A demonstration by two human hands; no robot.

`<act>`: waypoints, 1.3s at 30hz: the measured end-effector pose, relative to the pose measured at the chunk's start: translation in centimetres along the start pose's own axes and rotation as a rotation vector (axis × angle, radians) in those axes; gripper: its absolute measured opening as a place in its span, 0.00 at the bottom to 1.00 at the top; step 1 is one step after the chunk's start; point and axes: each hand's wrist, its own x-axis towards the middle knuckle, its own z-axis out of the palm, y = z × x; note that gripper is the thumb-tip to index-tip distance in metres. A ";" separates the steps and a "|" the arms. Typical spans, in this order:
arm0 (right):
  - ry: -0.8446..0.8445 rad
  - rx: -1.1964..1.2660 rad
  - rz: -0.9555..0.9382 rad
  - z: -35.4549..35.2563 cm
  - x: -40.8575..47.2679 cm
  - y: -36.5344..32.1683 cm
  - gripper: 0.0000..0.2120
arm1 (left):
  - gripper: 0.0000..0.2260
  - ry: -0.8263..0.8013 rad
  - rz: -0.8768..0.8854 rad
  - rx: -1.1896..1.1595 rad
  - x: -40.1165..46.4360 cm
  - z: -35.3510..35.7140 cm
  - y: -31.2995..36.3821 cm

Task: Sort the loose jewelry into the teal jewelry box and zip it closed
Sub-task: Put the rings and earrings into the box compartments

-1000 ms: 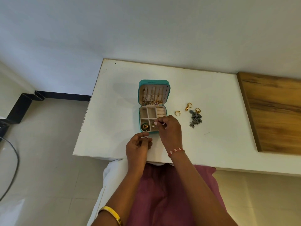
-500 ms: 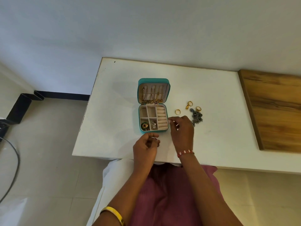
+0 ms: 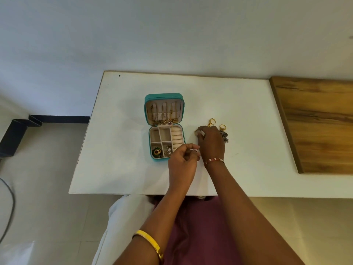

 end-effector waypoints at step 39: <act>0.046 -0.120 -0.025 -3.1 3.9 2.2 0.10 | 0.09 0.106 -0.027 0.012 2.9 -0.4 1.4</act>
